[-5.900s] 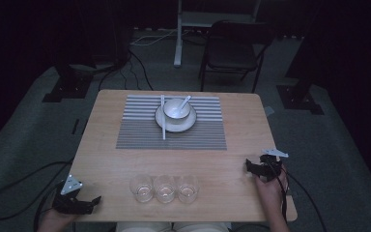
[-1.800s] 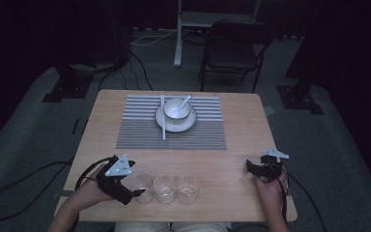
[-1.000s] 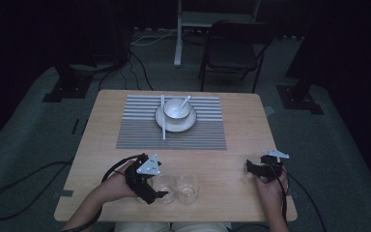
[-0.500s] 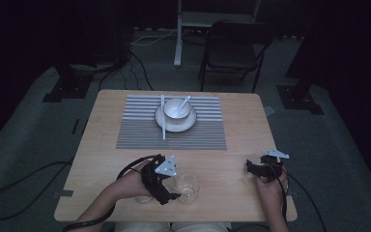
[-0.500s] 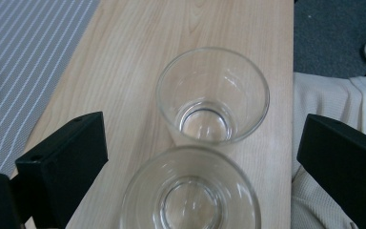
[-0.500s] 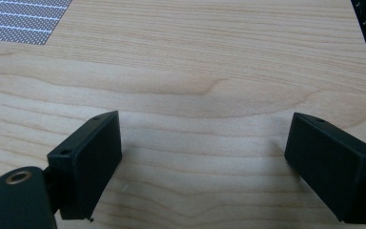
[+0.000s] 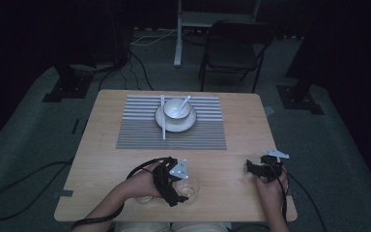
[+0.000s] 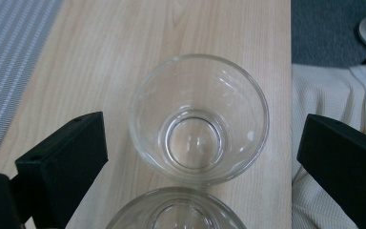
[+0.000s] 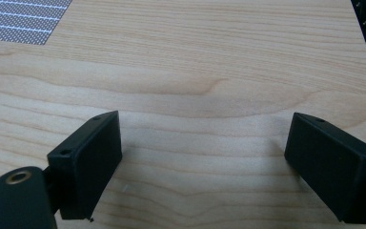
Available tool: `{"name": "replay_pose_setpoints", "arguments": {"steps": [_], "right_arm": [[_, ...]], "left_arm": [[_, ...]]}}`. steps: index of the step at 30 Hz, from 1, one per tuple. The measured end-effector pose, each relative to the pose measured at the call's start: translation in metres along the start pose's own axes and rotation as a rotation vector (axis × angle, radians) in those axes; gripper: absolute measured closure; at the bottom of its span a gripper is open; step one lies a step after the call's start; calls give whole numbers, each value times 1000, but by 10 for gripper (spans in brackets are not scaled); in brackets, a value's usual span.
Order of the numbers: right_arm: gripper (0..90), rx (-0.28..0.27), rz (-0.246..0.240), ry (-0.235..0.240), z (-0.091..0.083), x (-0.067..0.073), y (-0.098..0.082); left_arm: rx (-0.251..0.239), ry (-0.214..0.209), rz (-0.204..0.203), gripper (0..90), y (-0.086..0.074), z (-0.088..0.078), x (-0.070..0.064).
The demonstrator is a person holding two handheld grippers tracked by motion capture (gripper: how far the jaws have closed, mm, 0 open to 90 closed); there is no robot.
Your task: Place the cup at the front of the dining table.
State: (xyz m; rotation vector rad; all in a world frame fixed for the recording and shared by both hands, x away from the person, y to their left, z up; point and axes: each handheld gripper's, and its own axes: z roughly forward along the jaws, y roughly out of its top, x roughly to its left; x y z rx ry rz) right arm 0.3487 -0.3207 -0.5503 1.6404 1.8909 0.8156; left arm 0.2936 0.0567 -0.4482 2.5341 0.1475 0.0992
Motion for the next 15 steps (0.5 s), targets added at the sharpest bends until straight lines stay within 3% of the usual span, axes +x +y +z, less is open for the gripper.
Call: {"name": "replay_pose_setpoints", "arguments": {"steps": [11, 15], "right_arm": [[116, 0, 0, 0, 0, 0, 0], [116, 0, 1, 0, 0, 0, 0]], "left_arm": [[64, -4, 28, 29, 12, 19, -4], [100, 23, 31, 29, 15, 26, -5]]}}
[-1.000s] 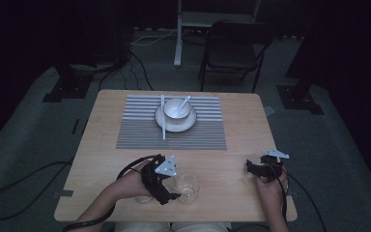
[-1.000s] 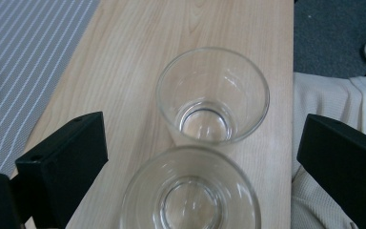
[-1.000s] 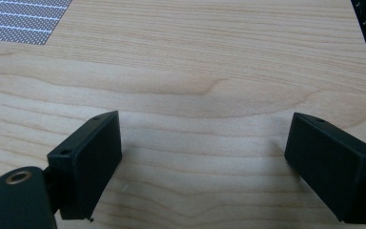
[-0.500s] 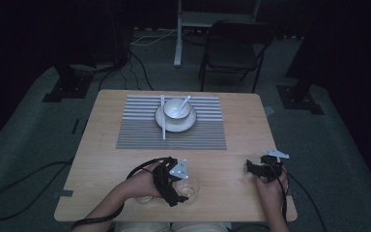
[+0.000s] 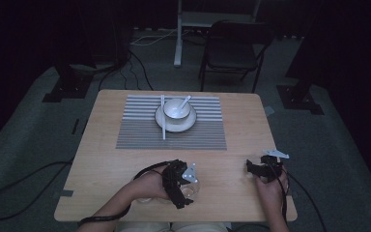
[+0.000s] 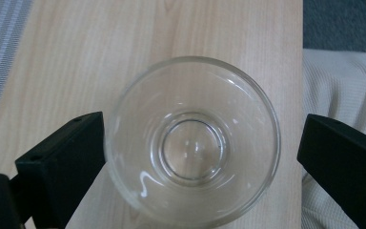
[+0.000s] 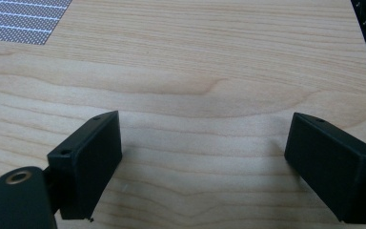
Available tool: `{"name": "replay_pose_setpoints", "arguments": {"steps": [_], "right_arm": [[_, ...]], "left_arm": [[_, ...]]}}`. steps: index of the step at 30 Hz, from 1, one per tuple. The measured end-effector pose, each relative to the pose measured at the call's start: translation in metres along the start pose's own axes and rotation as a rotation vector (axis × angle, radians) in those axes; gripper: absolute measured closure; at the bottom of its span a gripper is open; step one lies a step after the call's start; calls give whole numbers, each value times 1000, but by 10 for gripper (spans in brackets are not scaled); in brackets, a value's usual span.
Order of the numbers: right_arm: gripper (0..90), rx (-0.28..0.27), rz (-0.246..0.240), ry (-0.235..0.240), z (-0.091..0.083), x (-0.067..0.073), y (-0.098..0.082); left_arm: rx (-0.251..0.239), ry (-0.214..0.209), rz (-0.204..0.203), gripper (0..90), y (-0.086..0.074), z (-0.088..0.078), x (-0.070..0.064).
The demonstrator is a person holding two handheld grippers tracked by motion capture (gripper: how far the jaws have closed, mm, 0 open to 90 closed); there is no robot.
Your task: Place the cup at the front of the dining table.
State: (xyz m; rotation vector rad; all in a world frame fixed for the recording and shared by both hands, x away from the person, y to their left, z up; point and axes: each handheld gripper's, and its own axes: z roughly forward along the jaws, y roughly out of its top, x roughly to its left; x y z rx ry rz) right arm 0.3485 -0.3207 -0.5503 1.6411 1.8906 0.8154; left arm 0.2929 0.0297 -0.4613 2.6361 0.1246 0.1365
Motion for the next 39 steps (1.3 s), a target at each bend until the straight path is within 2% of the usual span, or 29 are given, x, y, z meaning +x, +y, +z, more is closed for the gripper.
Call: {"name": "replay_pose_setpoints", "arguments": {"steps": [3, 4, 5, 8, 11, 25, 30, 36, 39], "right_arm": [[116, 0, 0, 0, 0, 0, 0], [116, 0, 1, 0, 0, 0, 0], [116, 0, 1, 0, 0, 0, 0], [116, 0, 2, 0, 0, 0, 0], [116, 0, 2, 0, 0, 0, 0], [116, 0, 2, 0, 0, 0, 0], [116, 0, 2, 0, 0, 0, 0], [116, 0, 1, 0, 0, 0, 0], [116, 0, 2, 0, 0, 0, 0]], "left_arm": [[28, 10, 3, 31, 1, 4, 1], [37, 13, 4, 53, 2, 6, 2], [39, -12, 8, 59, 1, 7, 2], [54, -2, 11, 139, 1, 8, 3], [66, 4, 10, 165, 0, 10, 4], [106, -6, 6, 172, 5, 14, 5], [100, 5, -27, 174, 6, 15, 6], [105, 9, -25, 175, 7, 15, 7], [113, 16, -49, 175, 8, 15, 10]]}}
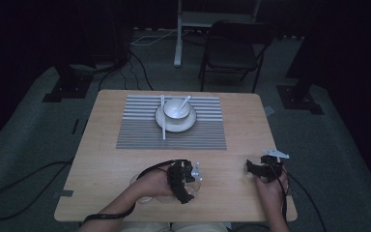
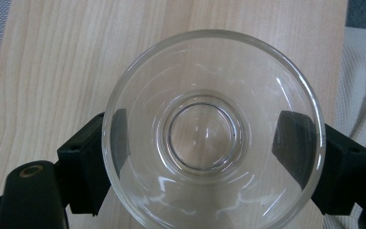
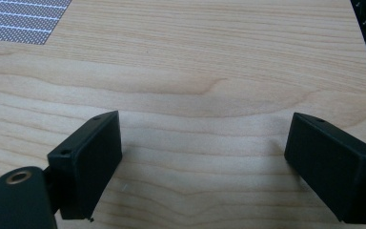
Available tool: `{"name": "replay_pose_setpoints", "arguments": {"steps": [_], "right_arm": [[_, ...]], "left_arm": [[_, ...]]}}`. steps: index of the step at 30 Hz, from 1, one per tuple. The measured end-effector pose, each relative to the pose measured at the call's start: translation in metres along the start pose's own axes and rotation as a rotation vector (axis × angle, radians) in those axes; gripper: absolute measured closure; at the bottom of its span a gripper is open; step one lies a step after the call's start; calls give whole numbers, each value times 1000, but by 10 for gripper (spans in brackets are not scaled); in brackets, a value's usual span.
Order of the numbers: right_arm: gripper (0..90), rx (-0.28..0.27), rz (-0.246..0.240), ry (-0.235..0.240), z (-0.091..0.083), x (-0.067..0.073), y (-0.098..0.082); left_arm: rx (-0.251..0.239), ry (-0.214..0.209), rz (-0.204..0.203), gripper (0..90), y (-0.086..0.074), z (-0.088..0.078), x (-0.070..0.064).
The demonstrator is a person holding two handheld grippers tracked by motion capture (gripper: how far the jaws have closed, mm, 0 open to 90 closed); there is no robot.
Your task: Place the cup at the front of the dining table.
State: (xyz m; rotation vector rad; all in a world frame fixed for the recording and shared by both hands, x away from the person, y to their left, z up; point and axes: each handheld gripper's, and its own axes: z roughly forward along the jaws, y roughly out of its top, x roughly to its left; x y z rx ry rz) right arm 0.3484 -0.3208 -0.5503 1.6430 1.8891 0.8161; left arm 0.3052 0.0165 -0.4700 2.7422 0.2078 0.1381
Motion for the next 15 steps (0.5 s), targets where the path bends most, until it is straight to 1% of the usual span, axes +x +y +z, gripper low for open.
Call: {"name": "replay_pose_setpoints", "arguments": {"steps": [1, 2, 5, 8, 9, 10, 12, 13, 14, 15], "right_arm": [[116, 0, 0, 0, 0, 0, 0], [116, 0, 0, 0, 0, 0, 0], [116, 0, 1, 0, 0, 0, 0], [118, 0, 0, 0, 0, 0, 0], [118, -1, 0, -1, 0, 0, 0], [118, 0, 0, 0, 0, 0, 0], [118, 0, 1, 0, 0, 0, 0], [118, 0, 1, -1, 0, 0, 0], [118, 0, 2, -1, 0, 0, 0], [118, 0, 2, -1, 0, 0, 0]], "left_arm": [[-3, 5, 2, 175, 0, 0, 0], [-7, 11, -12, 175, 0, 0, 1], [-6, 7, -18, 175, 0, 0, 5], [-4, 14, -16, 175, 1, 0, 7], [-9, 20, -22, 175, 2, 0, 9], [-9, 11, -29, 175, 2, 0, 11], [-23, 12, -44, 175, 2, 0, 14], [-20, 13, -43, 175, 2, 1, 15], [-26, 24, -54, 175, 2, 1, 17], [-20, 24, -53, 175, 2, 1, 19]]}}
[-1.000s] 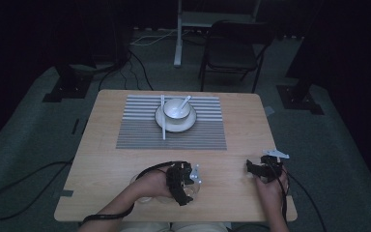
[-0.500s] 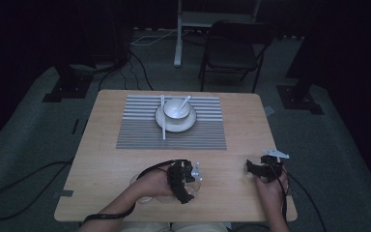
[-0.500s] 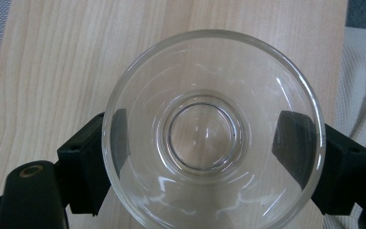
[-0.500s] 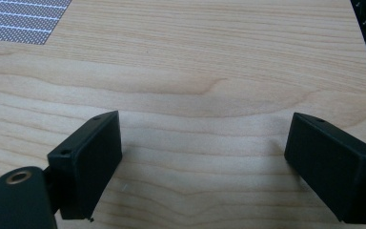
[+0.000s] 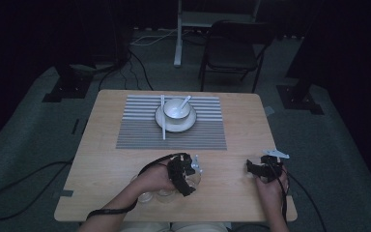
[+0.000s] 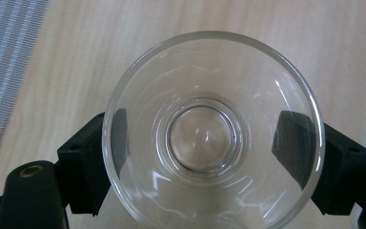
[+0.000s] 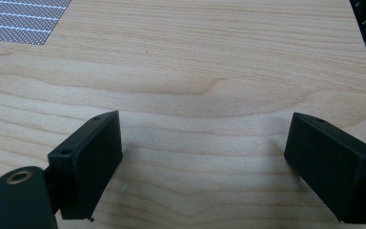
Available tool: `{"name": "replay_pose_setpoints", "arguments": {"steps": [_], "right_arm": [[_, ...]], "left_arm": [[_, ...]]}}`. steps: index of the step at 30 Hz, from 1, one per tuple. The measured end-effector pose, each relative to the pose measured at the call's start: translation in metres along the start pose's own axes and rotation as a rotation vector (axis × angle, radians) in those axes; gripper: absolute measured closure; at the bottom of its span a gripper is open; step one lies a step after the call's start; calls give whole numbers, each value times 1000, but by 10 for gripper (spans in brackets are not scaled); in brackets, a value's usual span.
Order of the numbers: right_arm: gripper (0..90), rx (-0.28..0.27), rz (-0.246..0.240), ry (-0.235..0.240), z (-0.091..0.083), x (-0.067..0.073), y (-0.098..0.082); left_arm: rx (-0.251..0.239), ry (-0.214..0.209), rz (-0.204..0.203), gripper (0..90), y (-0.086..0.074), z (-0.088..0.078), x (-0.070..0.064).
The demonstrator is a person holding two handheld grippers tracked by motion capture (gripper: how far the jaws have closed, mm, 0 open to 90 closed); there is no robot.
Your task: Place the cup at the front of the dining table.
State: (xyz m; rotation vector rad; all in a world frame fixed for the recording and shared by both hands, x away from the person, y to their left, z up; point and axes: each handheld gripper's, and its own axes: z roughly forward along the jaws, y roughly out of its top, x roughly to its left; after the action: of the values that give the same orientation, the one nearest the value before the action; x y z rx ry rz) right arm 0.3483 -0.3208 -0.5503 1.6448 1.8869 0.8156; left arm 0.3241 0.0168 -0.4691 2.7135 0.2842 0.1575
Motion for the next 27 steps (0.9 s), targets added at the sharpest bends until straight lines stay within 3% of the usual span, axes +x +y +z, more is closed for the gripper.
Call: {"name": "replay_pose_setpoints", "arguments": {"steps": [5, 9, 16, 27], "right_arm": [[118, 1, -1, 0, 0, 0, 0], [118, 0, 0, 0, 0, 0, 0], [118, 0, 0, 0, 0, 0, 0], [118, 0, 2, -2, 0, 0, 0]], "left_arm": [[8, 21, -20, 175, -1, 0, 7], [-12, 16, -55, 176, -4, -5, 21], [-7, 48, -94, 175, -8, -8, 38], [-23, 78, -185, 175, -25, -16, 63]]}}
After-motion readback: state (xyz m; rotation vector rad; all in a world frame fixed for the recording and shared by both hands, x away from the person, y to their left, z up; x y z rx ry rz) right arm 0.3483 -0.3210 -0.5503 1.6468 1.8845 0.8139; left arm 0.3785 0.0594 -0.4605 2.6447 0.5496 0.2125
